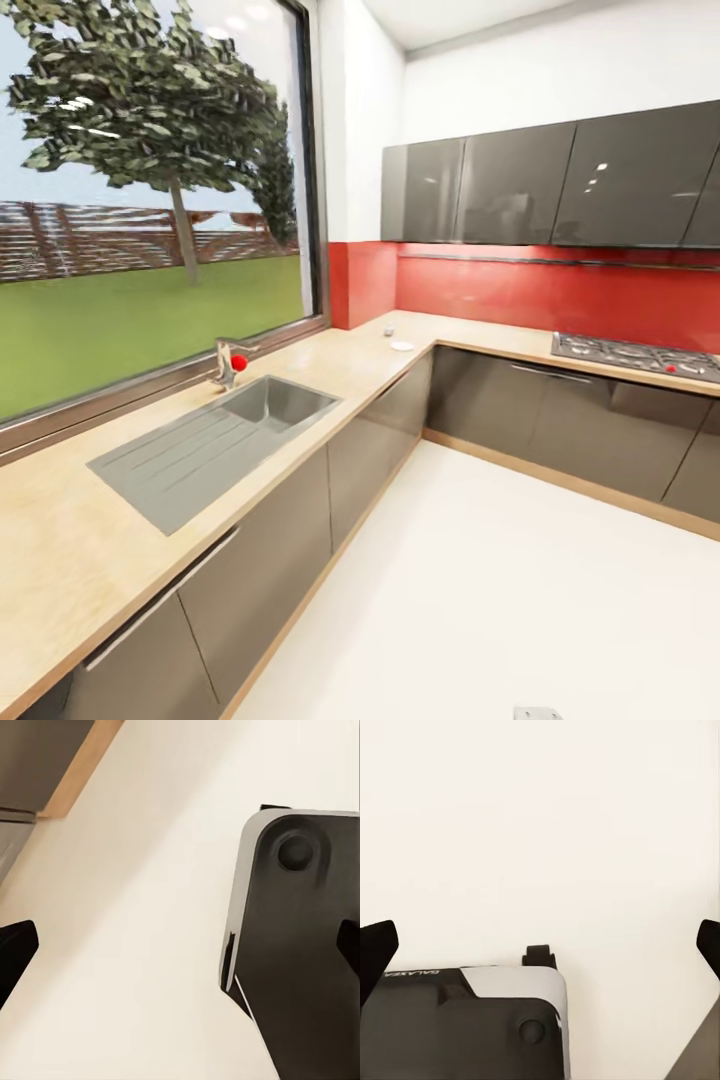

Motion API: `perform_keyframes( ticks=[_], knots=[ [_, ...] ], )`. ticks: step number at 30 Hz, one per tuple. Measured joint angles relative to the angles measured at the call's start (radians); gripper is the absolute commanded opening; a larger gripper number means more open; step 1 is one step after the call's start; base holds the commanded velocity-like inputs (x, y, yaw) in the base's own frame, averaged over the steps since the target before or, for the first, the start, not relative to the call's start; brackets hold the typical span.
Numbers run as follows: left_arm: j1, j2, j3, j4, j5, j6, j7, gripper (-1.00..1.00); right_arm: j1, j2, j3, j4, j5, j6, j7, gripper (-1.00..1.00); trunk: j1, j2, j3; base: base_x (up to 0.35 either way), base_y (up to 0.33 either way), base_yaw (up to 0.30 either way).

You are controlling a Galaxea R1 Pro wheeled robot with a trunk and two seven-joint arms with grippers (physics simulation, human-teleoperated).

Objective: Set up a coffee station on the kitchen countertop: keep the coffee maker on the countertop, move the bottle of coffee from the kitchen shelf to the counter next to the coffee maker, place a paper coffee filter on top of the coffee maker, put the saucer next to the coffee maker with the coffee cup on the saucer, and place the electric kettle next to the coffee maker.

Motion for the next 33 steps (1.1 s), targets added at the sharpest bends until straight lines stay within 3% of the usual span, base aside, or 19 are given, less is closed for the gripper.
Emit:
perform_keyframes(
  ticks=[6,20,33],
  knots=[
    [0.0,0.002,0.0,0.0,0.001,0.0,0.001,1.0,0.0,0.005,0.0,0.0,-0.002,0.001,0.005,1.0,0.0,0.0,0.0,0.242,-0.185,-0.049],
    [0.0,0.001,0.001,-0.001,0.006,-0.003,0.002,1.0,0.0,0.005,0.0,0.0,-0.002,0.001,0.006,1.0,0.0,0.0,0.0,0.269,-0.161,-0.233],
    [0.0,0.001,0.002,-0.002,0.007,-0.003,0.002,1.0,0.0,0.009,0.0,0.001,-0.001,0.002,0.001,1.0,0.0,0.0,0.0,0.312,-0.031,-0.017]
  ],
)
